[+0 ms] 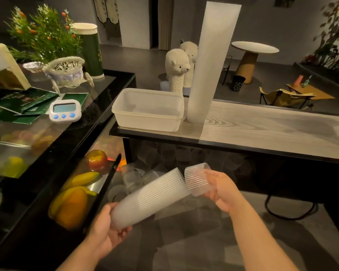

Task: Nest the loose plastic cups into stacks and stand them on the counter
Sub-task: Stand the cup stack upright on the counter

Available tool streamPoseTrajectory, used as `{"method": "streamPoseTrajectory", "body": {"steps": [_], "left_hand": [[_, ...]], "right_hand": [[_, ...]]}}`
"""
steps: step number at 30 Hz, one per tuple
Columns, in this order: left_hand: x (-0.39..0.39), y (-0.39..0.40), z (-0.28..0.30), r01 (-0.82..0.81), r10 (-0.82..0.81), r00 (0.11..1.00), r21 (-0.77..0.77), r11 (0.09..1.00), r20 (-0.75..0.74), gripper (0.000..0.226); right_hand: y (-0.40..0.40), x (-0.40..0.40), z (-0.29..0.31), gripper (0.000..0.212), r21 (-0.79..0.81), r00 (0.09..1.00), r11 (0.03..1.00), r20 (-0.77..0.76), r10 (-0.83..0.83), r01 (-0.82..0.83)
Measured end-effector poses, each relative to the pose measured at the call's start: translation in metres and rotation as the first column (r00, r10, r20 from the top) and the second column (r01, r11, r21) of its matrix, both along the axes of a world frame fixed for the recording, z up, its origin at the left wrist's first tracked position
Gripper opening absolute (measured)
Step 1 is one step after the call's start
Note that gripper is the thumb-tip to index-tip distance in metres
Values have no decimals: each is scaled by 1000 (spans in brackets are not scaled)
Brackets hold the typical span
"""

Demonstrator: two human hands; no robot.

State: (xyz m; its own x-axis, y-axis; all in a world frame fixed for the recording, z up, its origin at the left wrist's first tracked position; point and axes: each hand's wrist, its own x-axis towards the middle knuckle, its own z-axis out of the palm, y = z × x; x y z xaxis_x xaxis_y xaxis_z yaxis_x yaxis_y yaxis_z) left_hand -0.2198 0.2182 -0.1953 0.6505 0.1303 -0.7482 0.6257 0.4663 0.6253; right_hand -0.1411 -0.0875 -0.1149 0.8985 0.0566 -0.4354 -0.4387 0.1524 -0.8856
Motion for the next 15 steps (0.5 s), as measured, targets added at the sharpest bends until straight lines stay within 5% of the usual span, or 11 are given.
{"method": "streamPoseTrajectory", "body": {"steps": [9,13,15], "left_hand": [[-5,9,1,-8,9,1000,-69,998,7,42],[-8,10,4,-35,34,999,-83,996,-14,35],[-8,12,4,-52,50,999,-82,995,-17,33]], "right_hand": [[24,6,9,27,15,975,976,-44,220,-219],[28,9,9,31,51,997,996,11,77,-77],[33,9,14,29,-55,991,997,121,-54,61]]}}
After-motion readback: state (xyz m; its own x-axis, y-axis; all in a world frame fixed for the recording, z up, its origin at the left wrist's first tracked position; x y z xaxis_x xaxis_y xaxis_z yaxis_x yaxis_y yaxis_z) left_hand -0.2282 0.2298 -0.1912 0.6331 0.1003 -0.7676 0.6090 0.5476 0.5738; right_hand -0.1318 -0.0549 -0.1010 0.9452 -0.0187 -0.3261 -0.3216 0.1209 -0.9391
